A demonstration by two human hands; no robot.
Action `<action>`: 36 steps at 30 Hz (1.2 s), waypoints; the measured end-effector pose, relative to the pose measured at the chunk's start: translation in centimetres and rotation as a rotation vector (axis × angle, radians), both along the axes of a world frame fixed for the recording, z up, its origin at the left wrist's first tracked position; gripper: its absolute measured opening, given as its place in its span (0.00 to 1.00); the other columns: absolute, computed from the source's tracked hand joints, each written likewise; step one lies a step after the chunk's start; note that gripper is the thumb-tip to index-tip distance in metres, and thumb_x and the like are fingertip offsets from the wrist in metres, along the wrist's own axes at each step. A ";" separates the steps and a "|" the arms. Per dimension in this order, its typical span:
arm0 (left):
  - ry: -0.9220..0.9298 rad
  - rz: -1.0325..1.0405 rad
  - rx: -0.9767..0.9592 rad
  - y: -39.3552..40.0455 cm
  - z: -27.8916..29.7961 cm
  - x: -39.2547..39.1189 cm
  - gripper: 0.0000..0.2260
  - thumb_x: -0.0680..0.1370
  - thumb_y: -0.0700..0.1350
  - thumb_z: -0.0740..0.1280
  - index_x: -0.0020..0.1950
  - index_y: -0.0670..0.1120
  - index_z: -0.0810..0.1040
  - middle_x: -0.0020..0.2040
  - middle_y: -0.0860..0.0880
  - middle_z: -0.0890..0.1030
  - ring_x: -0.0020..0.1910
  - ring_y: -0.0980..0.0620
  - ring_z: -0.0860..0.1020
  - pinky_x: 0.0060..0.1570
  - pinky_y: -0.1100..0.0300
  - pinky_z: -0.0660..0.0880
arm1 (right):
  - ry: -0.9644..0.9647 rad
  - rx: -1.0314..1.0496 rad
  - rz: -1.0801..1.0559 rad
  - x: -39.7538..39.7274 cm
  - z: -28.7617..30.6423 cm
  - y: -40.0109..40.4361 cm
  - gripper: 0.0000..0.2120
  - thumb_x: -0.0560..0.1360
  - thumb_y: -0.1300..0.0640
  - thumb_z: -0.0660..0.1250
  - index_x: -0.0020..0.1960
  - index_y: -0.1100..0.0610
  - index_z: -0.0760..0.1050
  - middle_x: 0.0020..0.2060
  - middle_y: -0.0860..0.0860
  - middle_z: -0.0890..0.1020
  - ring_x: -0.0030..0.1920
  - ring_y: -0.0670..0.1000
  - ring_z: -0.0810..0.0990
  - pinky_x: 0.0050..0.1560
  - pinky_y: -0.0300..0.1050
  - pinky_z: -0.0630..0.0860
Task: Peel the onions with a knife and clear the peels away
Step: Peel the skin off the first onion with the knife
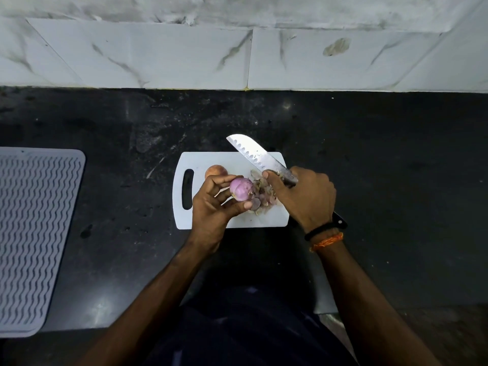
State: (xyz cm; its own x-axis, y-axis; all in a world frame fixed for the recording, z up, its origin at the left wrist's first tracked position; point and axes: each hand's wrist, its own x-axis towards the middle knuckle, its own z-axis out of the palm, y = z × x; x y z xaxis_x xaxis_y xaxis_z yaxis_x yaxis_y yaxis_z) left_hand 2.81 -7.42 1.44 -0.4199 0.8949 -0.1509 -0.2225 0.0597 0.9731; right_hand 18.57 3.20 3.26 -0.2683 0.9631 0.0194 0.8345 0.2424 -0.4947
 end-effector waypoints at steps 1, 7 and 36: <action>-0.006 -0.003 0.002 0.0 0.0 0.0 0.23 0.67 0.23 0.74 0.59 0.35 0.75 0.53 0.61 0.83 0.53 0.54 0.83 0.52 0.60 0.80 | 0.045 -0.044 0.001 0.0 0.1 0.0 0.24 0.73 0.33 0.68 0.32 0.51 0.71 0.25 0.45 0.74 0.26 0.44 0.72 0.29 0.38 0.62; -0.071 0.041 -0.020 0.1 -0.4 -0.1 0.23 0.67 0.26 0.74 0.61 0.33 0.74 0.55 0.56 0.83 0.57 0.49 0.82 0.55 0.52 0.81 | 0.263 -0.233 0.187 0.0 1.6 -0.9 0.20 0.77 0.44 0.70 0.29 0.47 0.69 0.22 0.41 0.74 0.27 0.42 0.74 0.29 0.31 0.64; -0.335 0.071 -0.147 0.2 -0.5 0.0 0.11 0.71 0.39 0.75 0.51 0.39 0.80 0.56 0.36 0.82 0.56 0.35 0.81 0.54 0.46 0.80 | 0.063 -0.243 -0.046 0.7 -1.8 -1.0 0.21 0.67 0.36 0.76 0.47 0.52 0.84 0.39 0.47 0.84 0.38 0.47 0.82 0.33 0.37 0.70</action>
State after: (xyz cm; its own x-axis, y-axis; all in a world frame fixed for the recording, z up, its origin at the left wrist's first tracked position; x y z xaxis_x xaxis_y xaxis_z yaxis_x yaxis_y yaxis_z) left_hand 2.84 -7.22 0.91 -0.3856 0.8240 -0.4150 -0.5357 0.1663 0.8279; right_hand 19.27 2.15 1.42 -0.2300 0.9526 -0.1991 0.8078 0.0728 -0.5849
